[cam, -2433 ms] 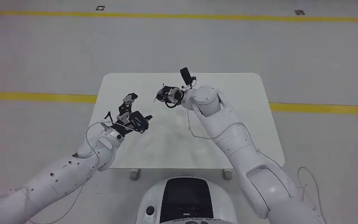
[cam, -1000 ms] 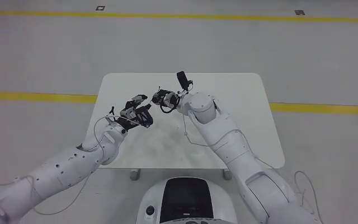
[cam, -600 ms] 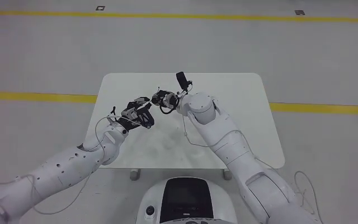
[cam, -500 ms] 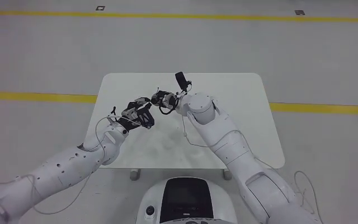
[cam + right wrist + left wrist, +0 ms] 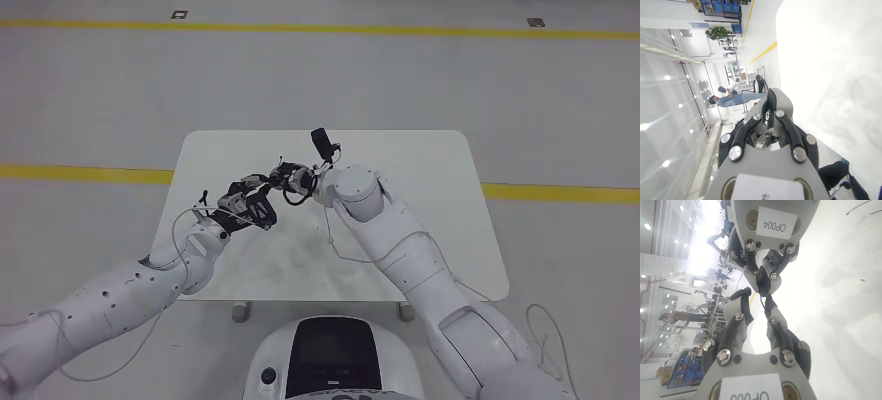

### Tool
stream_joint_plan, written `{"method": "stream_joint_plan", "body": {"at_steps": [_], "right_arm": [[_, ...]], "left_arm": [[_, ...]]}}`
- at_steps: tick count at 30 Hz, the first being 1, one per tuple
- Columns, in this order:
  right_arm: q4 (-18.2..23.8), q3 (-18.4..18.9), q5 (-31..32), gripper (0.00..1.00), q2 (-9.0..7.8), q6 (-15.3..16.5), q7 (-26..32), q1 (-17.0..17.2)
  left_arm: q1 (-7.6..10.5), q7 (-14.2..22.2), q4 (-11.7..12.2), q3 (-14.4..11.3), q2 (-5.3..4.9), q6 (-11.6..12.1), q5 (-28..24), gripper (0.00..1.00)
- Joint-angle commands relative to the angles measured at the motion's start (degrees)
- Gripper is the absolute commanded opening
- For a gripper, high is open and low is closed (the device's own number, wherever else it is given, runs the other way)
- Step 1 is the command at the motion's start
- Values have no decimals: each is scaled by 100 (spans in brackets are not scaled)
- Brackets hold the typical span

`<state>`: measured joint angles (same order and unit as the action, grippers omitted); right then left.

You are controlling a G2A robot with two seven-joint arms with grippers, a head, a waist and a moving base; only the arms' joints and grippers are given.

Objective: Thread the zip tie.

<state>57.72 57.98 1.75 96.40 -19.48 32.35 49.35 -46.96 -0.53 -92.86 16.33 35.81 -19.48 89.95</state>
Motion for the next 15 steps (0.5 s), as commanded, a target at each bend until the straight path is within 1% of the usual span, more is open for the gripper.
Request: {"method": "stream_joint_plan", "body": {"at_steps": [1,13,14,15], "right_arm": [[16,-16,3,0,-3,0,18,-1],[53,-50,2,0,-30,0,24,14],[49,-51,2,40,-32,0,27,14],[44,-44,-15,100,-34,0,24,18]], "left_arm": [[7,6,2,-10,3,0,0,0],[-37,-23,10,24,5,0,0,0],[-41,-29,10,34,3,0,0,0],[-45,-34,7,55,-1,0,0,0]]}}
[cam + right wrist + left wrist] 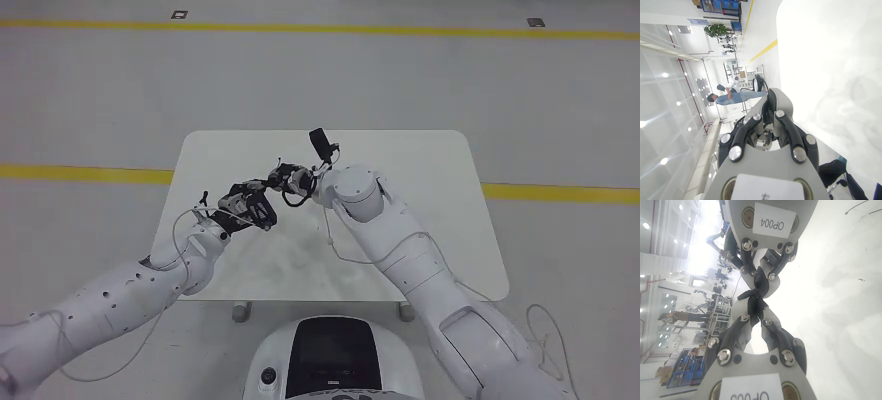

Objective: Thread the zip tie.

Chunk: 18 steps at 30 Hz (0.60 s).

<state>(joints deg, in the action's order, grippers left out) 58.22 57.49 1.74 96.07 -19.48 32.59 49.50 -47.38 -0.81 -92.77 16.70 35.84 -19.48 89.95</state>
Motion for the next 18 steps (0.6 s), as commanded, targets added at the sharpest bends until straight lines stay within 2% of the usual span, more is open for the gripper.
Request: {"method": "stream_joint_plan", "body": {"at_steps": [1,4,10,13,18], "right_arm": [[-11,18,-31,100,-5,0,-12,6],[-9,60,-40,100,-22,0,-49,19],[96,277,3,100,-107,0,-141,125],[96,277,3,100,-107,0,-141,125],[96,277,3,100,-107,0,-141,125]], "left_arm": [[-18,-11,-10,57,-12,0,0,0],[-83,-23,-51,186,-48,0,0,0],[-301,-139,-151,540,-187,0,0,0],[-530,-390,-307,824,-246,0,-86,0],[-530,-390,-307,824,-246,0,-86,0]]}}
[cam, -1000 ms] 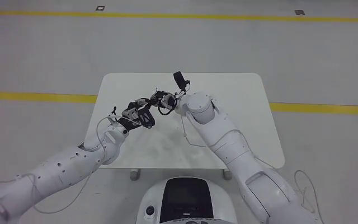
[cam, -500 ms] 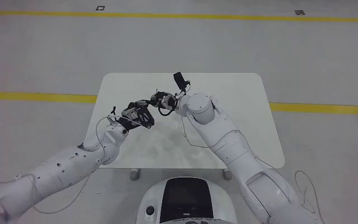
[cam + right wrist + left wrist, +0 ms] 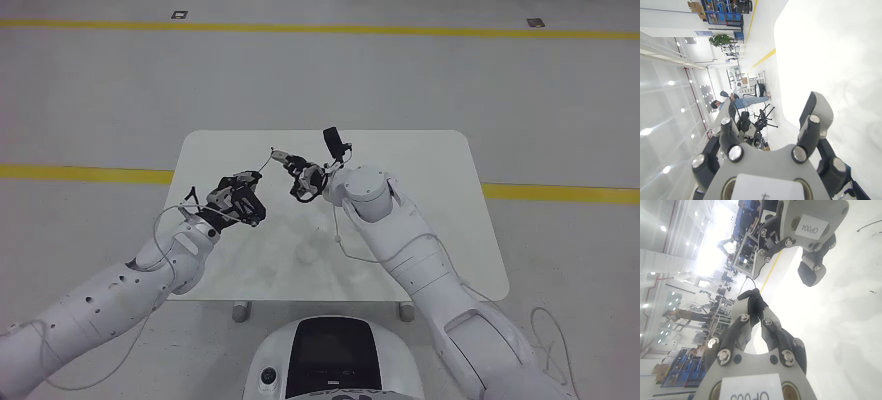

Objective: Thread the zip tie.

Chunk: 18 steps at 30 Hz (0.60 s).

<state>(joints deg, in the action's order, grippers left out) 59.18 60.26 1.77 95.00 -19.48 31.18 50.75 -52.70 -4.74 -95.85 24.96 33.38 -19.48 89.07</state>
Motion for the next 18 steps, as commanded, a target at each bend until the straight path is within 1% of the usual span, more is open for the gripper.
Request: {"method": "stream_joint_plan", "body": {"at_steps": [1,9,12,14,18], "right_arm": [[0,0,0,100,0,0,0,0],[0,0,0,100,0,0,0,0],[0,0,0,100,0,0,0,0],[108,45,-19,100,-18,107,-95,109],[406,239,54,100,-100,105,-192,301]], "left_arm": [[2,3,1,-2,1,0,2,0],[2,3,1,-2,1,0,2,0],[-16,23,59,52,23,121,-19,0],[-26,60,117,112,39,234,-18,0],[-67,126,211,223,63,386,-31,0]]}}
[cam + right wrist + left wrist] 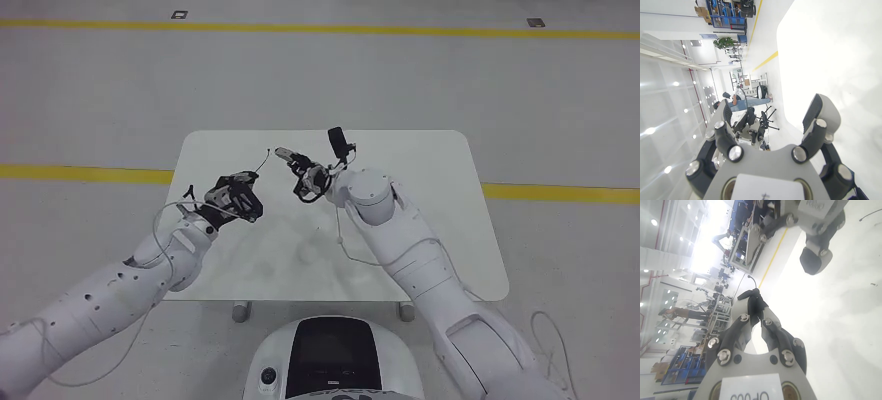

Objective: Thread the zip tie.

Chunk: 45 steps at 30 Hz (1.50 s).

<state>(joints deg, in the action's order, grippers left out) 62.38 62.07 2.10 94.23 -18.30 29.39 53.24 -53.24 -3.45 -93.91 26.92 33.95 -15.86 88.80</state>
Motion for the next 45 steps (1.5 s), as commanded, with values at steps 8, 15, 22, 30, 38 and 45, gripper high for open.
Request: {"method": "stream_joint_plan", "body": {"at_steps": [8,15,22,30,38,45], "right_arm": [[389,515,219,100,-236,-118,406,363],[389,515,219,100,-236,-118,406,363],[389,515,219,100,-236,-118,406,363],[389,515,219,100,-236,-118,406,363],[389,515,219,100,-236,-118,406,363],[389,515,219,100,-236,-118,406,363]], "left_arm": [[-113,47,184,274,20,423,-124,0],[-136,21,168,343,32,579,-79,0],[-17,60,242,471,53,866,-89,0],[479,-232,598,812,153,1996,-288,0],[1046,-824,1470,714,391,3534,-803,0],[1497,-1180,2067,-157,516,3534,-1900,0]]}}
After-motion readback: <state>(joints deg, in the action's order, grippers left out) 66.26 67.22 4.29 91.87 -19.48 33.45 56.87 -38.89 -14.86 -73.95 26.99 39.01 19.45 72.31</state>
